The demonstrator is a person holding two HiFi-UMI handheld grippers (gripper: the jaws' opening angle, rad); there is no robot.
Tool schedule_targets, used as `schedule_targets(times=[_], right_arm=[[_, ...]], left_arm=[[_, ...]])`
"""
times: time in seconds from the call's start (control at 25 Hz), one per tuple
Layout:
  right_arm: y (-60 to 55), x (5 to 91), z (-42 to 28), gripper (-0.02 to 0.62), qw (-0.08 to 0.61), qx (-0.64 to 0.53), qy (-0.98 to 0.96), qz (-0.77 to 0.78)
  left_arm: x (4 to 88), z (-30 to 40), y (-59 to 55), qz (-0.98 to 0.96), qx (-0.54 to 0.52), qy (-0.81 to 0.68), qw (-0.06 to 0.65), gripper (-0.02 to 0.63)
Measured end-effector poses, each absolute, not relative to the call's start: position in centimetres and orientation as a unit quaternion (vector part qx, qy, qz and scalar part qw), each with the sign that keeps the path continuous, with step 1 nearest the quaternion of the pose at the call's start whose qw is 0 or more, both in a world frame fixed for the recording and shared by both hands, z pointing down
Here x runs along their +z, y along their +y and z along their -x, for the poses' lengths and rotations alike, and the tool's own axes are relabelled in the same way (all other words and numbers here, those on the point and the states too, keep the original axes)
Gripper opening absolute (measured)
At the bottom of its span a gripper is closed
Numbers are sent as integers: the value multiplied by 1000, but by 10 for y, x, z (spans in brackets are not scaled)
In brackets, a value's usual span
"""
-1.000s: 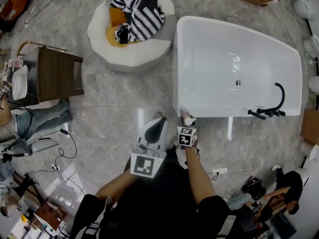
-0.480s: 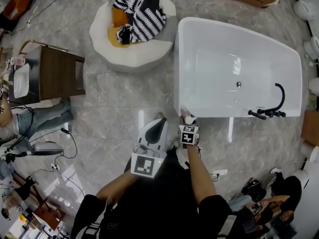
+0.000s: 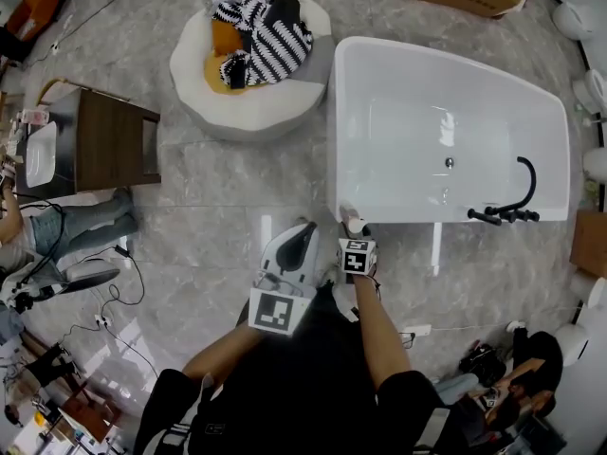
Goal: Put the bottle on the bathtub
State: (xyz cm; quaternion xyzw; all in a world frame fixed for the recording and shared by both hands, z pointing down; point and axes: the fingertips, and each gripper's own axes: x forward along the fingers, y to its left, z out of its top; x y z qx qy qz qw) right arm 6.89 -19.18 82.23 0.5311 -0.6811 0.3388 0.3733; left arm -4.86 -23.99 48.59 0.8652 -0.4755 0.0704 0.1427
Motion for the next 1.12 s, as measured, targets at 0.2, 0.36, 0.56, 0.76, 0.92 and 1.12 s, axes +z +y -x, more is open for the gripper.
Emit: schedule_targets(times=[0.2, 0.36, 0.56, 0.76, 0.92, 1.12], right_arm=[[-182, 813, -68, 222, 365, 345, -690, -522], [-166, 805, -76, 222, 361, 349, -691, -519], [-139, 789, -83, 222, 353, 349, -701, -511], [-113, 757, -101, 162, 325, 342, -712, -520], [-85, 721, -115, 129, 290, 343, -720, -528], [-62, 669, -132, 72, 227, 344, -734, -540]], left_arm=[[481, 46, -229, -866, 66, -474, 148, 17], [475, 38, -215, -867, 63, -472, 146, 17], [465, 28, -189, -868, 59, -473, 140, 17], [451, 11, -152, -865, 52, -481, 132, 17], [442, -3, -107, -867, 61, -480, 118, 17], [425, -7, -63, -853, 51, -510, 99, 17]])
